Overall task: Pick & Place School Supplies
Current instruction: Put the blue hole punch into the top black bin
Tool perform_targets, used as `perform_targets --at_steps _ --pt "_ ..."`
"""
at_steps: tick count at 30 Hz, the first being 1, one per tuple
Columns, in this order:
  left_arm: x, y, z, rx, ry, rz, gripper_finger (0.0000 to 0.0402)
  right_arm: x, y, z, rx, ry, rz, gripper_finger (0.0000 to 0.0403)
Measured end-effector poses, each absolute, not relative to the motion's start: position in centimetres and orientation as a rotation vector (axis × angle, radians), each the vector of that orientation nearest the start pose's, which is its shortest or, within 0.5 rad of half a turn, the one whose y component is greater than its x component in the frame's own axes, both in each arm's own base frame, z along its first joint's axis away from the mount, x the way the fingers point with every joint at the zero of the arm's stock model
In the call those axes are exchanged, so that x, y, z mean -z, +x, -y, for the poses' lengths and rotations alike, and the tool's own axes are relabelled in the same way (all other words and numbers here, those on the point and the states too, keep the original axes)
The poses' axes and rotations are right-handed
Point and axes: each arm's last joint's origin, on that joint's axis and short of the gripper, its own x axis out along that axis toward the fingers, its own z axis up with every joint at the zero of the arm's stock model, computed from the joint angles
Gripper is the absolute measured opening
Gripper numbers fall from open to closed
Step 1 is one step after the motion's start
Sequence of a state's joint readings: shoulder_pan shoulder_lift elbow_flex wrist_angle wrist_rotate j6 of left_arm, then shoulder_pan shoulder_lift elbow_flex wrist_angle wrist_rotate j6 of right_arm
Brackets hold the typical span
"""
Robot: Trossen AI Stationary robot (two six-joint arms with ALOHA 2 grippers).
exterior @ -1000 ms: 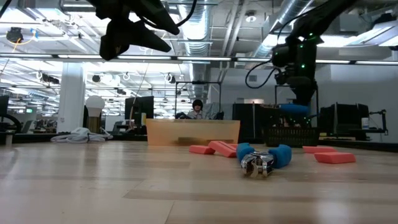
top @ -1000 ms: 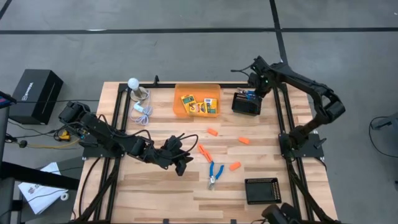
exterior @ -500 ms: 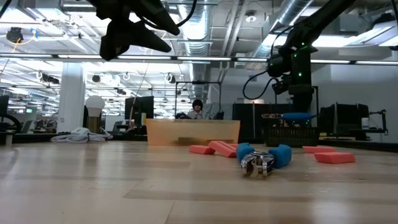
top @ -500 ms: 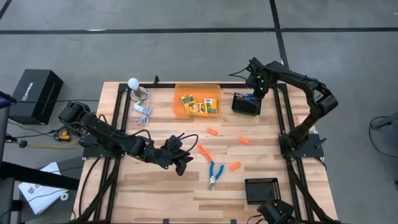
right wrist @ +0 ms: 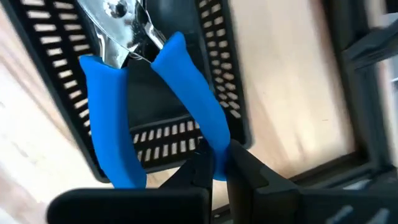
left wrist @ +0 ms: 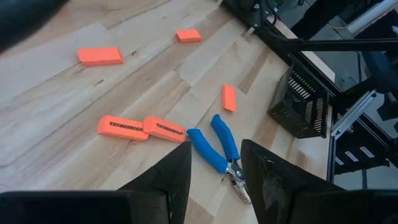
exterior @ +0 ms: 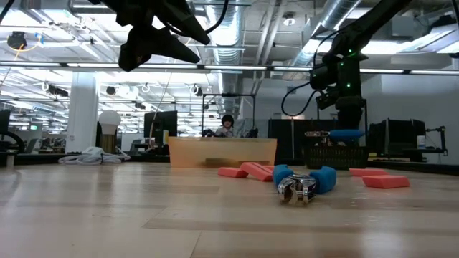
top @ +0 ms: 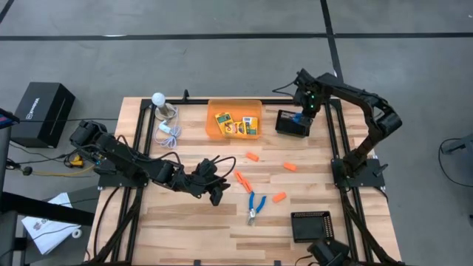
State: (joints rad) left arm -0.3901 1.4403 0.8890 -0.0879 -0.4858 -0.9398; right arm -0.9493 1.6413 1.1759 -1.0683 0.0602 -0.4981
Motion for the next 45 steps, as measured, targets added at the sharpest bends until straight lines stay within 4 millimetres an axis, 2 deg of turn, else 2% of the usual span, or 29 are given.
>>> perform_targets --at_steps 6,23,25,31,34,39,45 --pt "-23.24 28.32 10.18 -0.349 -0.641 -0.482 0.0135 -20.26 16.64 22.82 0.378 0.312 -1.569 0.0010" --pt "-23.24 28.32 10.18 -0.349 -0.642 -0.482 0.0135 -20.27 17.12 22.88 0.388 0.302 -1.533 0.0013" --pt "-23.24 28.32 10.19 -0.349 -0.642 -0.482 0.0135 -20.27 17.19 22.84 0.379 0.326 -1.513 0.0033" --pt "-23.24 28.33 10.19 -0.349 -0.649 -0.481 0.0135 -20.27 17.24 22.84 0.379 0.341 -1.499 0.0131" --pt "-23.24 28.33 10.19 -0.349 -0.649 -0.481 0.0135 -20.27 17.24 22.83 0.379 0.342 -1.500 0.0159" --pt "-23.25 28.33 10.19 -0.349 -0.650 -0.480 0.0135 -20.27 17.22 22.81 0.377 0.343 -1.502 0.0165" --pt "-23.25 28.33 10.19 -0.349 -0.650 -0.480 0.0135 -20.27 17.26 22.77 0.361 0.350 -1.491 0.0136"
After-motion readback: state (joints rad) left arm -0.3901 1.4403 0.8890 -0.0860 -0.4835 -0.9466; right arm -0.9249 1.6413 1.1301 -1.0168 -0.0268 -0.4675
